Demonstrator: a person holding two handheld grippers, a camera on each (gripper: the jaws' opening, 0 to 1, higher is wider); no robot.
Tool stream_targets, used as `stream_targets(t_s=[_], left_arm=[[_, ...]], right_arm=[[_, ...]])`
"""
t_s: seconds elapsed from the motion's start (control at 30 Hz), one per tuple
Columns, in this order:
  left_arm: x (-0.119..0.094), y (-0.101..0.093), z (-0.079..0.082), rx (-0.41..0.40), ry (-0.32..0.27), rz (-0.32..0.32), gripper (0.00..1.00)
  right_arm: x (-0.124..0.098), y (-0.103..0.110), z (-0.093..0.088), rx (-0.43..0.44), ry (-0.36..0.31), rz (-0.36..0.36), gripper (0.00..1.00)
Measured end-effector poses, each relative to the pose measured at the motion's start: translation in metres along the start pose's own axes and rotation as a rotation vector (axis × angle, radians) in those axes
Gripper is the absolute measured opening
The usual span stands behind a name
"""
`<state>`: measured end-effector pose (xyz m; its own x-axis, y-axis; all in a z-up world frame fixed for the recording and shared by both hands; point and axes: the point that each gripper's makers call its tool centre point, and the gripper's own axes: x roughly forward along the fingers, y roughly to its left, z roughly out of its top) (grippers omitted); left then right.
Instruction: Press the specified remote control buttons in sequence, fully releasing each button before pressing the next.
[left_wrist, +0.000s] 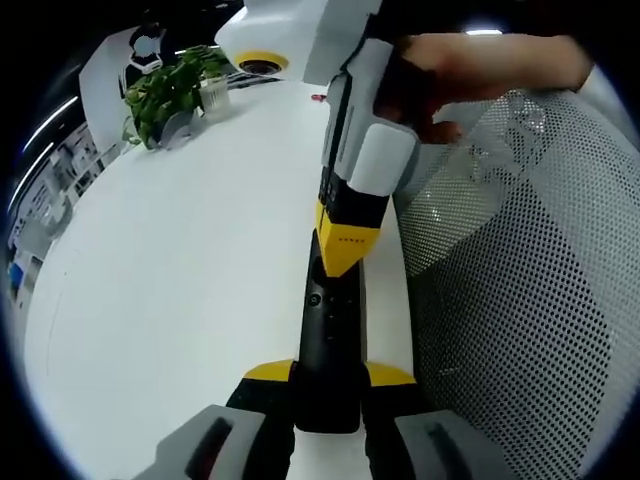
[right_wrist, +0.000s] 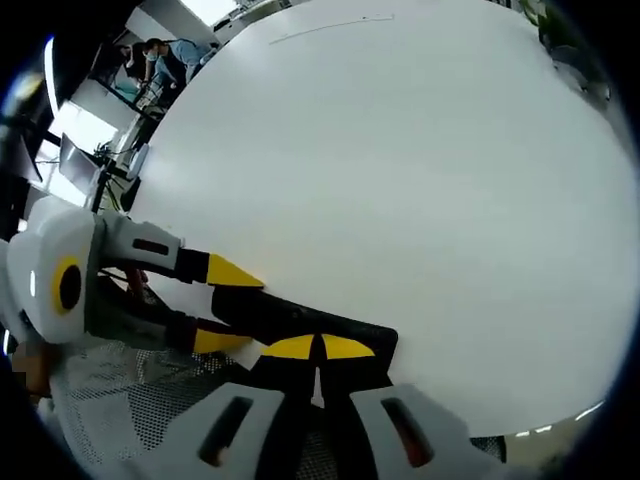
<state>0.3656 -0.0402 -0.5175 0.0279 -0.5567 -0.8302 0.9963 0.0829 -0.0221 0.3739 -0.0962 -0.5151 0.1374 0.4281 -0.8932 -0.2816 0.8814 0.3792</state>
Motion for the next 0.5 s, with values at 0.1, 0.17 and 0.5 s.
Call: stream_targets(t_s=[0.1,0.17,0.5], left_arm=[[-0.0009,0.0001,-0.0024,0.002,0.005,0.0,0.25],[-0.0014,0.0,-0.0033,0.004,0.008,0.0,0.25],[-0.0061,0.0006,-0.0095,-0.019,0.014,-0.011,0.25]], right_arm=[[-0.0004,0.0001,-0.0002,0.005,0.0,0.003,0.0],[-0.0009,0.0003,-0.0007,0.013,-0.001,0.008,0.0],[-0.0013,0.0002,-0.0005,0.034,-0.01,0.02,0.0]])
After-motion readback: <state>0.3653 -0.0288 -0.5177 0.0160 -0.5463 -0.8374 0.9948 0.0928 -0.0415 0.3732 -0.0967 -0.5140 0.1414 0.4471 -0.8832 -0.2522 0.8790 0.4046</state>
